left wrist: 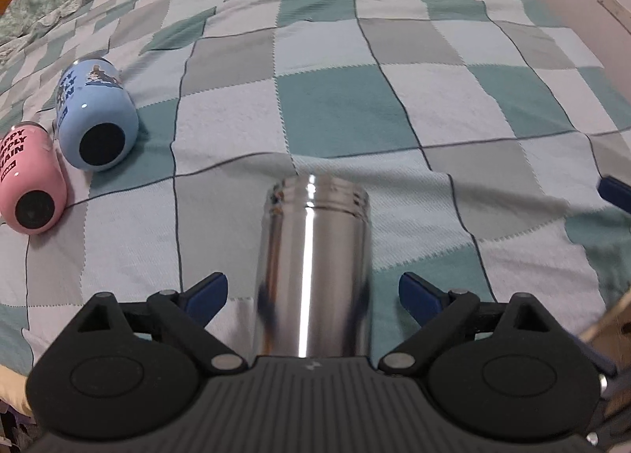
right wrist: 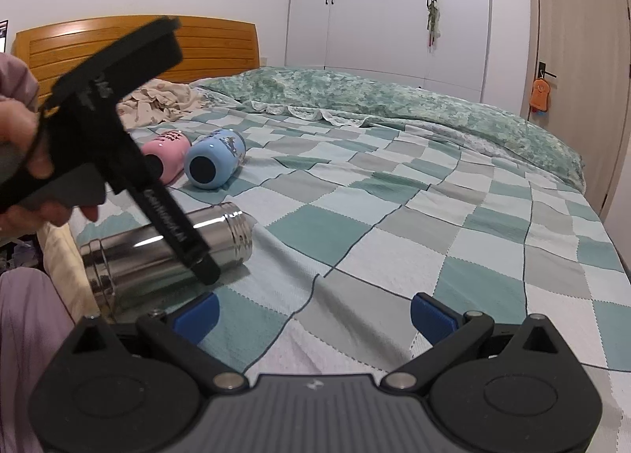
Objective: Flip cup upright
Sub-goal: 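Lift the silver bottle with the left gripper and rotate it upright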
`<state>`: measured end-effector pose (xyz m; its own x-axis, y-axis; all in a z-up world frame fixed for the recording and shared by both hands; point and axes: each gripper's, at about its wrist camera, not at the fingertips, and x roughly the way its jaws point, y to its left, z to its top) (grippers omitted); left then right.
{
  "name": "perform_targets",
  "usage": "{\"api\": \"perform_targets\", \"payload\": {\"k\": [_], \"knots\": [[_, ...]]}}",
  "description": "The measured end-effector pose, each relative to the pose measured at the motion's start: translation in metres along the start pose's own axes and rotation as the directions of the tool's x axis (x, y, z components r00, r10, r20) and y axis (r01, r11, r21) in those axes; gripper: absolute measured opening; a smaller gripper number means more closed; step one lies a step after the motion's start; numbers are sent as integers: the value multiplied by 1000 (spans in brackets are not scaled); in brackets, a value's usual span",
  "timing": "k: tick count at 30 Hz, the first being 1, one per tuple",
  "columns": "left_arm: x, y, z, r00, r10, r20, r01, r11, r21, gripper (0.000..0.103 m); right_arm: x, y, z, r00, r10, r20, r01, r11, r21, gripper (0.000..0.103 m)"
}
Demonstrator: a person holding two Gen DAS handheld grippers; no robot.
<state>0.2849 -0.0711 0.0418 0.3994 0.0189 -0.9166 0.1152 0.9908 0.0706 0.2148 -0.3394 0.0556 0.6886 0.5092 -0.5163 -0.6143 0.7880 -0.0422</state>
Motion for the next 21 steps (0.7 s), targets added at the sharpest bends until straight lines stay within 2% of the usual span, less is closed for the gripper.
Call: {"api": "perform_targets", "payload": {"k": [4,6,7,8,16,21], "knots": [[4,2,3,1000,0,0,0,1000,-16,93,-2,2,-1,1000,-3,2,3,1000,-5,103],[8,3,3,1000,-16,-17,16,1000,-14,82,-2,3,-2,1000,-9,3,9,1000,-3,103],[10,4,2,999,-28,-26,27,999,-24,67,-2,3,-3,1000,-12,4,12,1000,0,103],[11,6,0,999,-37,-34,36,999,-41,65,0,3,-2,1000,-18,3,18,1000,6,103],[-6,16,-20,997,-58,53,61,996,-61,63,4,5,-11,999,-44,-20,45,998,44,103],[-25,23,-31,988,-86,126,95,994,-62,63,-2,10,-13,999,-48,-2,48,996,70,103]]}}
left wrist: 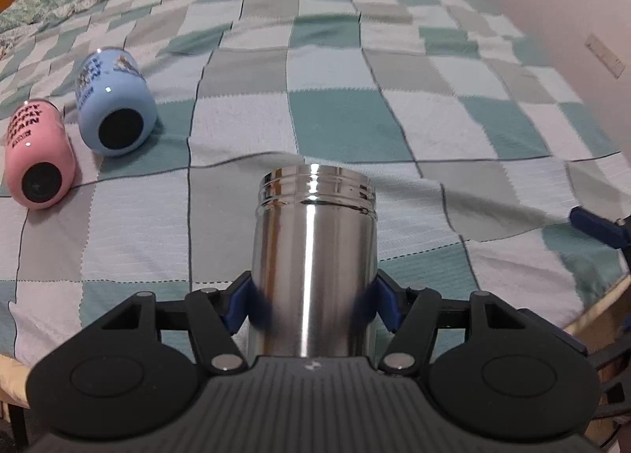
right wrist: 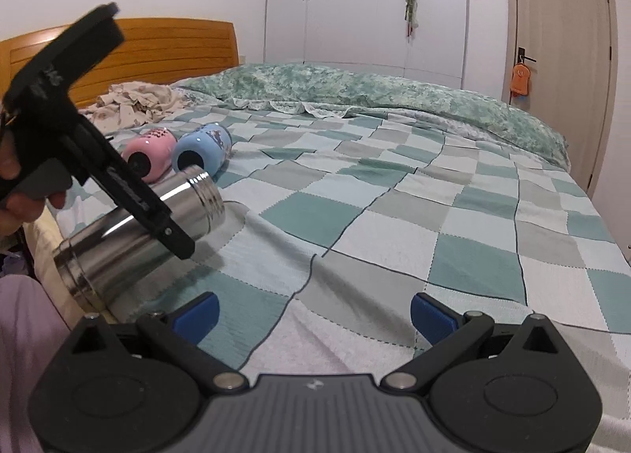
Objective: Flip cup upright
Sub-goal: 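Lift the silver bottle with the left gripper and rotate it upright, then lower the upright silver bottle onto the blanket and open the left gripper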
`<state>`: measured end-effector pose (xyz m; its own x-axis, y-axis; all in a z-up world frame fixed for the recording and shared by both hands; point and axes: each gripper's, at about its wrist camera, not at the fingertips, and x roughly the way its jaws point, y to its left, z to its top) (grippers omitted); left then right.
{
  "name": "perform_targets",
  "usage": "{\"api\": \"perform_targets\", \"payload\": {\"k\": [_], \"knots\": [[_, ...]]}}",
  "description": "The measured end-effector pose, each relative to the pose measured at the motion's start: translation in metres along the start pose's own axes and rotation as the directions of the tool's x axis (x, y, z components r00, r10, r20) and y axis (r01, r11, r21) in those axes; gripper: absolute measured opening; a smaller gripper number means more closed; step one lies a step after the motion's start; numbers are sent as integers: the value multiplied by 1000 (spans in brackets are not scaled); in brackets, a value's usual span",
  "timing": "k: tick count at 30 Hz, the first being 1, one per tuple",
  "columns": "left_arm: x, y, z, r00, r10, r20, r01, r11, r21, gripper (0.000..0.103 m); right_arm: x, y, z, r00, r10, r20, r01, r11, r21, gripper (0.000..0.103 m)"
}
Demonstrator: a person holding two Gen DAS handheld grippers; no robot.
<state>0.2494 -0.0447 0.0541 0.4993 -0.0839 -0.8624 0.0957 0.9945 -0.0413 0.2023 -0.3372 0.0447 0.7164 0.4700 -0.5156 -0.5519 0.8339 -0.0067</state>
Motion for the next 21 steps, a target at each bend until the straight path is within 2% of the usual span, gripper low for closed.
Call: {"api": "perform_targets", "payload": {"k": [4,9,16,21], "knots": [[-17,6,-11,995,-18,97,19,1000,-2,63,-6,5,-4,999,-17,29,16,1000,23,103],[-42,5,-24,974,-55,219,51,998,24,63,-13,12,-9,996,-55,75,52,998,46,103],[-68,2,-22,922,-72,381,63,997,36,63,-18,17,-9,983,-117,143,104,990,94,103],[-68,-3,-12,884,-69,463,63,998,29,63,-15,17,-6,971,-157,179,135,983,127,103]]}}
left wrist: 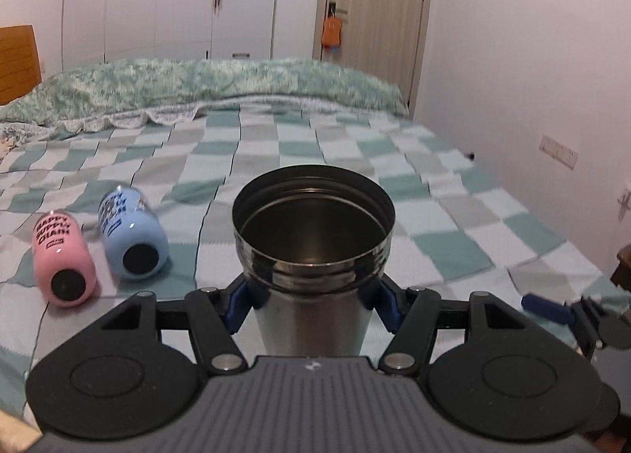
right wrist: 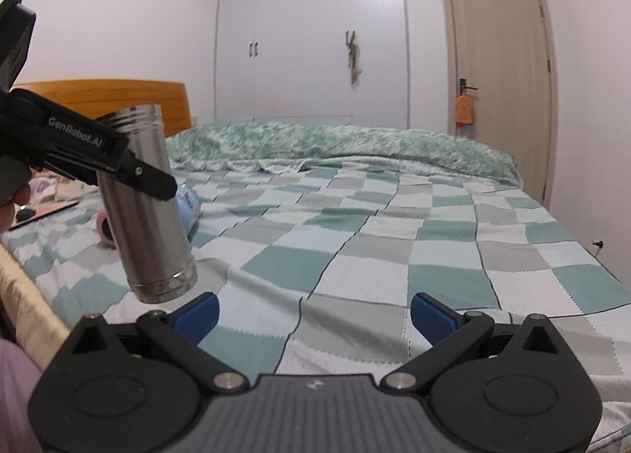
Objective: Flip cup upright
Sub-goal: 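Lower the upright silver bottle onto the blanket and open the left gripper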
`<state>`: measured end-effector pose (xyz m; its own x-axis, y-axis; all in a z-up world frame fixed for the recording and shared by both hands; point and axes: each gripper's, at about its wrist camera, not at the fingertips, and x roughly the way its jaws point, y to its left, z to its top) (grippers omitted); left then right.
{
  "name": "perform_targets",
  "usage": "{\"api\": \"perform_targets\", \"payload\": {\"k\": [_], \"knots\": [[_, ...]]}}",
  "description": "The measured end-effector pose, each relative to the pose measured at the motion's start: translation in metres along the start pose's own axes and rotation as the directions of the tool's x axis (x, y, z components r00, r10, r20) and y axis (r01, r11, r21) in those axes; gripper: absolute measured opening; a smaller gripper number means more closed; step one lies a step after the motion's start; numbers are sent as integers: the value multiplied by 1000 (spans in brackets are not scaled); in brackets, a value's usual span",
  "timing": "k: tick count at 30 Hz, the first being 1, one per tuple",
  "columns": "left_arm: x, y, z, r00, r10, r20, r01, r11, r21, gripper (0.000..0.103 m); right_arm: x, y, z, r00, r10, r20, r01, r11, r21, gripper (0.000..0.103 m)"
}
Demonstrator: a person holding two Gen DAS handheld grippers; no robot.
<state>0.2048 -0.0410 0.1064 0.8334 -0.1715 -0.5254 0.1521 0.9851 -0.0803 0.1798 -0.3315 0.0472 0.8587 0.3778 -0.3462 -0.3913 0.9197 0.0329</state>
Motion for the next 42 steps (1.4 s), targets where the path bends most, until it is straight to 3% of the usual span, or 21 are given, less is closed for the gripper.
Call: {"api": "perform_targets", "payload": {"k": [5,9,11,14,15,16,17,18,24,29,32,37,42], "knots": [[22,-7,-8,999,21,47,-23,999,30,63,8,0,-2,1000,-27,11,27,999,17,103],[55,-10,-30,999,51,4,-51,996,68,63,13,2,-8,999,-41,-3,41,999,11,103],[58,-10,-35,998,44,53,-48,995,82,63,15,3,-9,999,-45,-9,45,999,11,103],[56,-7,-35,998,33,56,-38,997,74,64,15,5,-10,999,-45,-10,45,999,5,103],[55,-5,-35,998,19,59,-23,997,71,66,15,5,-10,999,-45,-10,46,999,3,103],[52,-3,-35,998,-5,62,1,998,66,77,14,7,-10,999,-46,-8,46,999,0,103],[47,-1,-36,997,-28,70,24,998,58,95,13,8,-9,999,-44,-5,44,999,-1,103],[41,-1,-37,996,-38,87,33,998,51,102,12,9,-9,999,-43,-1,43,999,-3,103],[-30,16,-43,954,-6,298,2,1000,14,103,-1,24,-5,998,-35,44,35,999,-9,103],[-83,39,-60,910,37,413,-41,999,1,103,-22,44,-7,994,-29,103,30,1000,-5,103],[-101,54,-82,897,74,436,-79,997,-5,103,-34,55,-12,991,-22,133,21,1000,8,103],[-115,72,-125,897,134,421,-121,991,-57,103,-54,77,-29,985,-20,170,21,1000,-5,103],[-119,74,-161,891,200,407,-198,979,-47,103,-66,91,-46,983,-50,176,54,998,-17,103]]}}
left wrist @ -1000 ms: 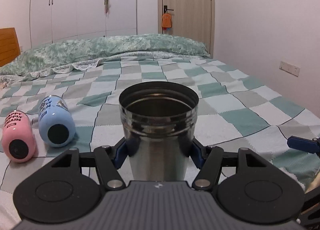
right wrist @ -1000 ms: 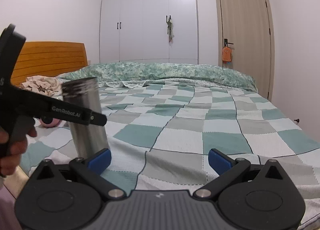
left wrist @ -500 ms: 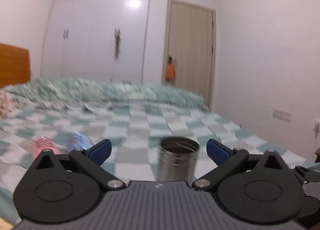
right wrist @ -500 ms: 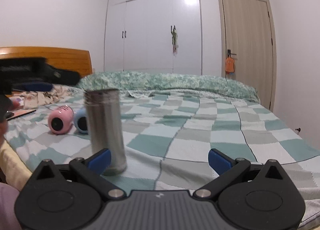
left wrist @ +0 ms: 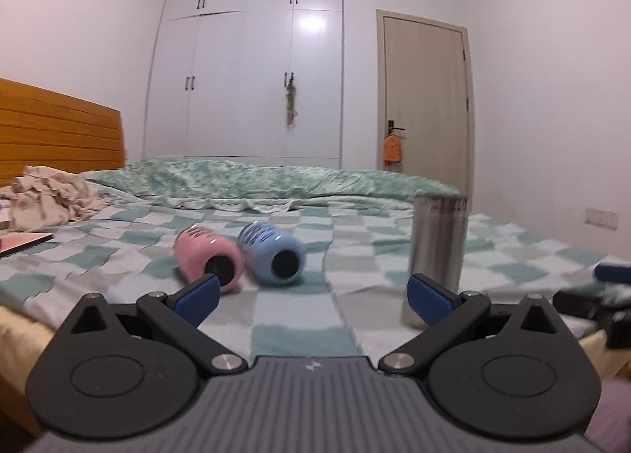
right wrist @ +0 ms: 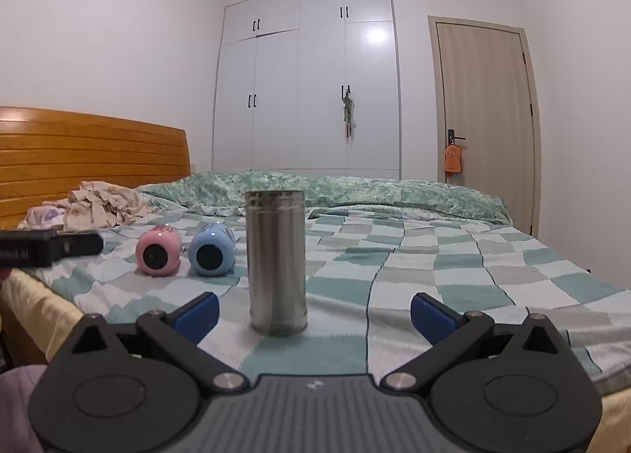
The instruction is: Flip cup upright
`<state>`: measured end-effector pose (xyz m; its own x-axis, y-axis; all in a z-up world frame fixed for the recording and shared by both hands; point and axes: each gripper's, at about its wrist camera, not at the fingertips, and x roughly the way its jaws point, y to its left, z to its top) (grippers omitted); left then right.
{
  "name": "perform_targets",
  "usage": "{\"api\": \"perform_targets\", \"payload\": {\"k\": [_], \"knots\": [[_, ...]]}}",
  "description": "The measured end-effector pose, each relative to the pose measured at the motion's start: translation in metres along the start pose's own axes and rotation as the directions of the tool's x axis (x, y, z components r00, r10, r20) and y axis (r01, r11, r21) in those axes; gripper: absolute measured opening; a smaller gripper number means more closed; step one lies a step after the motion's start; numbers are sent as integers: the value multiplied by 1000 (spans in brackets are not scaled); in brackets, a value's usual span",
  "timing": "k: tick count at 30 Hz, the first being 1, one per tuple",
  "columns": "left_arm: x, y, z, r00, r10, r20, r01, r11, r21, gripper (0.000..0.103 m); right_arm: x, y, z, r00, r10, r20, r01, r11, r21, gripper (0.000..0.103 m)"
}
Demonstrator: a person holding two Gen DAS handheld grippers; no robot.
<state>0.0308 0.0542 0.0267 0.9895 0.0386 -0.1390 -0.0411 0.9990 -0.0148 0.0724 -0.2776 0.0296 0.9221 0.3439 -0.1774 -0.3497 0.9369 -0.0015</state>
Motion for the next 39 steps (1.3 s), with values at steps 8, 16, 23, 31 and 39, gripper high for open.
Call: {"api": "perform_targets", "payload": {"k": [8,16,23,31,39], "knots": [[-6,-10,-26,997,65,39,-67,996,62,103,-20,6,-15,996,-58,61,59,998,-13,103],[-9,-12,-31,995,72,70,-77,994,80,103,-25,3,-17,993,-78,86,79,997,-3,103],[-7,-11,-31,996,67,59,-71,995,75,103,-23,6,-19,993,-86,78,87,996,-6,103],[-8,-10,-31,996,62,60,-66,995,73,103,-23,7,-19,993,-87,80,88,996,-10,103],[-8,-10,-31,996,58,61,-63,995,72,103,-23,7,-19,993,-87,80,88,996,-10,103]]}}
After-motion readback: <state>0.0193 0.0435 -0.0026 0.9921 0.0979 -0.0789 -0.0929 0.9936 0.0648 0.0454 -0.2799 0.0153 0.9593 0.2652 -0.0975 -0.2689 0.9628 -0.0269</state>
